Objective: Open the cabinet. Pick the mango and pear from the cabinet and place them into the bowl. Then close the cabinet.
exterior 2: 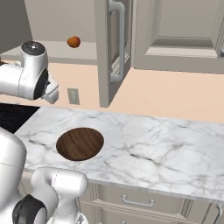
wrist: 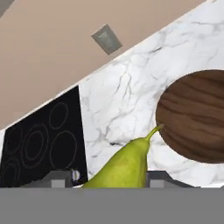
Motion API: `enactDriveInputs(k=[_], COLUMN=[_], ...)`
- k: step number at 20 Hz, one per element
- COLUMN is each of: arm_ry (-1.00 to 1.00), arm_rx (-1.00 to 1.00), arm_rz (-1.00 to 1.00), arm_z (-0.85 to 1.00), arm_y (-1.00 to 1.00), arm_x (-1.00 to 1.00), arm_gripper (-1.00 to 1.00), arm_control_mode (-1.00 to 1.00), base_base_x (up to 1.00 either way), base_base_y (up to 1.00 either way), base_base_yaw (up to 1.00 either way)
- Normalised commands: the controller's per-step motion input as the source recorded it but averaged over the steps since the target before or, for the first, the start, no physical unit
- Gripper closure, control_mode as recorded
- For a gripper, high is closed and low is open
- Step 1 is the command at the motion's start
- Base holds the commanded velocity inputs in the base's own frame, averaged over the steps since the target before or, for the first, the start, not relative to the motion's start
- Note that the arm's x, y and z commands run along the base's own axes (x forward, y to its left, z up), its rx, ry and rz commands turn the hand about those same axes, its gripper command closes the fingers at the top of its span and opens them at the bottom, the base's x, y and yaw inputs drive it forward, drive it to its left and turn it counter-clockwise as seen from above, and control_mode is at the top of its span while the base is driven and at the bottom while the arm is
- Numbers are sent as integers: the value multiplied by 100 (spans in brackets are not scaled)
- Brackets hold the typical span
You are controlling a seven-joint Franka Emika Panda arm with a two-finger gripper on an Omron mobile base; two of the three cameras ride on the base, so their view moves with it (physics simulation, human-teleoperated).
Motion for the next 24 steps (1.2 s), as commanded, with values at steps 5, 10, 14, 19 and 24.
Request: enactDriveInputs(k=[5,10,14,19,24], arm_ry=[34,1,13,19,4], arm_rx=[-27,-3,-5,-8,-14], arm_rz=[-10,0,0,0,0], arm_z=[-89,-12,-64,-84,-88], arm_y=[5,-5,-52,-71,-35], arm_x=[-43,8,34,35,94], arm_gripper=[100,100,100,100,100], arm_control_mode=[-100,-100,-100,-100,-100], base_base_x=[0,0,0,0,0], base_base_y=[0,0,0,0,0], base_base_yaw=[0,0,0,0,0])
